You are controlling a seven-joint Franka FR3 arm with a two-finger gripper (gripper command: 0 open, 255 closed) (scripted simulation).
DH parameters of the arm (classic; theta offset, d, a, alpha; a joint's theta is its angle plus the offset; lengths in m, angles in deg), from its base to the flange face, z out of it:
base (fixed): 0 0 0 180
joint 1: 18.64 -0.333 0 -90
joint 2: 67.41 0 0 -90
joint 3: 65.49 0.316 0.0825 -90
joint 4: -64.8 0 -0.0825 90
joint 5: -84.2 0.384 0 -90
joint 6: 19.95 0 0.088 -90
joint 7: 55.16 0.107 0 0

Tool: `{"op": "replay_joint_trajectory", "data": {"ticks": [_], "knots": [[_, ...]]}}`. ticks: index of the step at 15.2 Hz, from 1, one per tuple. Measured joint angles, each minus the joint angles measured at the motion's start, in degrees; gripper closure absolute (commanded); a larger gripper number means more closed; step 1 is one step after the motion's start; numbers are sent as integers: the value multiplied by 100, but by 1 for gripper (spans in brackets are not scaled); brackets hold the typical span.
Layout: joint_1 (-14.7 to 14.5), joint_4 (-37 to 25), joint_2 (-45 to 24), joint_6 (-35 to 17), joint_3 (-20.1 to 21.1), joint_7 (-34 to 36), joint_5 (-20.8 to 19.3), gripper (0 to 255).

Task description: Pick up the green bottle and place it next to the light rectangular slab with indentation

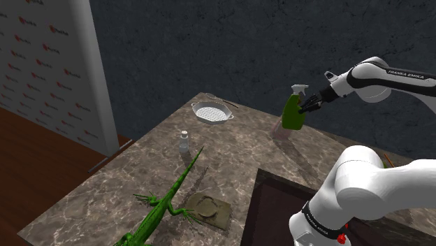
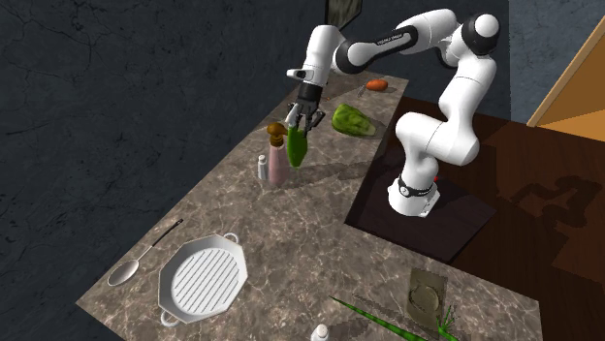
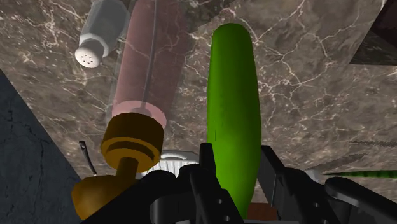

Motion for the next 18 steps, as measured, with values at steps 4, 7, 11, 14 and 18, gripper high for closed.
{"op": "replay_joint_trajectory", "data": {"ticks": [4,7,11,14,18], "knots": [[12,-173,35,238,230,102,106,255],[-9,-382,43,462,383,161,195,255],[13,-581,75,721,574,231,284,255],[-28,-783,55,908,712,301,369,255],[-80,-1044,22,1141,862,375,467,255]]}}
